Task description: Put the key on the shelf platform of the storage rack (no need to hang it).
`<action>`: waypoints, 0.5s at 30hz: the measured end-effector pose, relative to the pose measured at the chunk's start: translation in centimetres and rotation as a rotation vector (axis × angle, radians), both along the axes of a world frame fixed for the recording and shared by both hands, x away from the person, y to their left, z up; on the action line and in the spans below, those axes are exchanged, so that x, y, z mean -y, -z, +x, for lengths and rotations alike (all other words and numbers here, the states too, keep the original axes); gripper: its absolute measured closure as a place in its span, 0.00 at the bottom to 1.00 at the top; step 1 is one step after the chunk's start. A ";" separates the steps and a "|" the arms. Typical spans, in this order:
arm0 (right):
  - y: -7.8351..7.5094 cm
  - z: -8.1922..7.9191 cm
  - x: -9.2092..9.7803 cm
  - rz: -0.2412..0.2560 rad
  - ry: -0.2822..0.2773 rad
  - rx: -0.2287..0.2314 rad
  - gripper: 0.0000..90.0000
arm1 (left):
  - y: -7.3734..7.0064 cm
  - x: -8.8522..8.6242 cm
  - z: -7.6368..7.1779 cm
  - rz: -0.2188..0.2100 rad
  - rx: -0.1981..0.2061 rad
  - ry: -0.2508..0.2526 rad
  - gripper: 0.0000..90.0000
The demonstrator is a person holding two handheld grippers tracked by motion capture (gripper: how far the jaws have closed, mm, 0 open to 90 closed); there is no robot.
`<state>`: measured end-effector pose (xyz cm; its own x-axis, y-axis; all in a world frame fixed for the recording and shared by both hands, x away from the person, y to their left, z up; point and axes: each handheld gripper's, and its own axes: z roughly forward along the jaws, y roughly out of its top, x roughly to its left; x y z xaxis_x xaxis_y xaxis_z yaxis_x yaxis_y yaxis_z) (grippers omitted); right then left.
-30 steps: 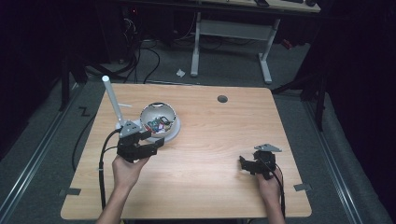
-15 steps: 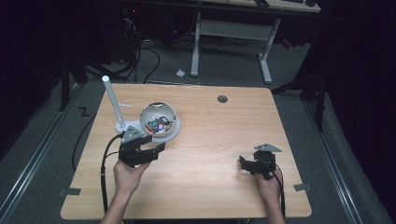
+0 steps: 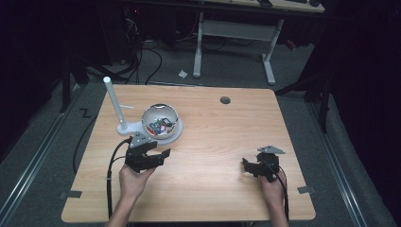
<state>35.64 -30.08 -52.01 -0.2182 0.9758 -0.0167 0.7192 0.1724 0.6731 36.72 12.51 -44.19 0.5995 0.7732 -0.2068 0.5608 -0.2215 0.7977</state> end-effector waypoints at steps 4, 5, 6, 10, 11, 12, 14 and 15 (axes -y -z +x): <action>0.0 0.0 0.0 0.000 0.000 0.000 0.16 | 0.4 0.2 0.1 -0.001 -0.005 0.002 0.42; 0.0 0.0 0.0 0.000 0.000 0.000 0.16 | 0.4 0.3 0.1 -0.003 -0.007 0.003 0.42; 0.0 0.0 0.0 0.000 0.000 0.000 0.16 | 0.4 0.3 0.1 -0.003 -0.007 0.003 0.42; 0.0 0.0 0.0 0.000 0.000 0.000 0.16 | 0.7 0.5 0.2 0.013 -0.011 0.012 0.42; 0.0 0.0 0.0 0.000 0.000 0.000 0.16 | 0.9 0.6 0.2 0.014 -0.014 0.011 0.42; 0.0 0.0 0.0 0.000 0.000 0.000 0.16 | 1.0 0.6 0.3 0.013 -0.016 0.012 0.42; 0.0 0.0 0.0 0.000 0.000 0.000 0.16 | 1.3 0.7 0.3 0.015 -0.017 0.009 0.42; 0.0 0.0 0.0 0.000 0.000 0.000 0.16 | 1.4 0.7 0.3 0.015 -0.020 0.011 0.42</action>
